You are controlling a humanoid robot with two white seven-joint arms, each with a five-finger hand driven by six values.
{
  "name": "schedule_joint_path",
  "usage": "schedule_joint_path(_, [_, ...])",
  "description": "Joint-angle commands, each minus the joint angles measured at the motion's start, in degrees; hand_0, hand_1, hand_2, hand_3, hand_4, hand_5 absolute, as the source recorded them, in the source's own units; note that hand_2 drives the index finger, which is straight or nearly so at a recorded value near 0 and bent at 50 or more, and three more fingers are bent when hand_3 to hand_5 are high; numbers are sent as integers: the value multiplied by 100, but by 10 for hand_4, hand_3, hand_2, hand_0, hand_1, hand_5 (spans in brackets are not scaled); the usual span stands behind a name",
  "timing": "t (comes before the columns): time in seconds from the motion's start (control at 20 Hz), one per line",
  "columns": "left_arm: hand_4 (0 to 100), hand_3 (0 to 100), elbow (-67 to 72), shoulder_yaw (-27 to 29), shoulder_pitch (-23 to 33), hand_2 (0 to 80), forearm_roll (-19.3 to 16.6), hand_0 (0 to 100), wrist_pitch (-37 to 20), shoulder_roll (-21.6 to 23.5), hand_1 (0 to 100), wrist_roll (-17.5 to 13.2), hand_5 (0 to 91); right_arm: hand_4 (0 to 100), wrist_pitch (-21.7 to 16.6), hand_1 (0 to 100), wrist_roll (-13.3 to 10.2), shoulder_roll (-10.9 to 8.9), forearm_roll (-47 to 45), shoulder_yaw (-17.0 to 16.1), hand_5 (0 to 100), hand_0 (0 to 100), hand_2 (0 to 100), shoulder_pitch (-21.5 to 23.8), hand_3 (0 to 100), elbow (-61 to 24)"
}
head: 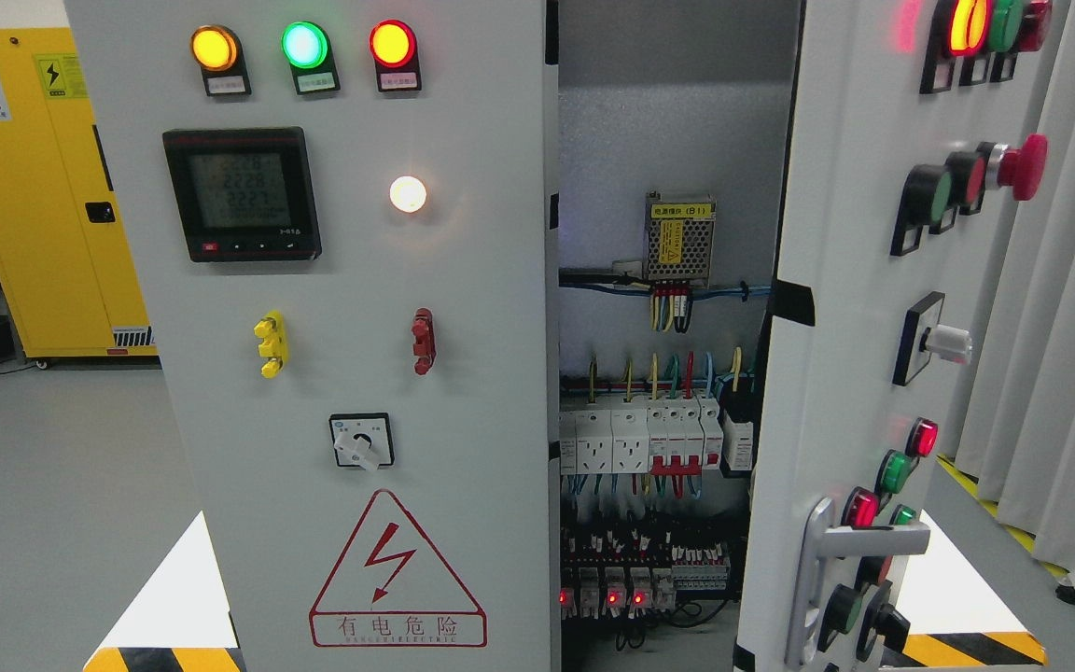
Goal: Open door with both hands
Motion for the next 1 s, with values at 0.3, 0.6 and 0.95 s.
schedule_joint_path(0.3, [0,0,-5966,-253,606,0,1171,0,70,1787,0,-1076,0,0,-2,120,-5,-2,7,0,0,201,0,0,0,-1])
schedule_joint_path(0.6, [0,0,-8200,-316,589,0,1822,0,1151,2351,0,-1068,0,0,-2,119,-5,7,-2,0,0,201,0,0,0,-9])
schedule_joint_path(0.95, [0,0,-9020,-308,-60,0,3121,0,1431,3484,0,-1068,0,0,-2,121,3,7,-2,0,0,201,0,9,0,-9])
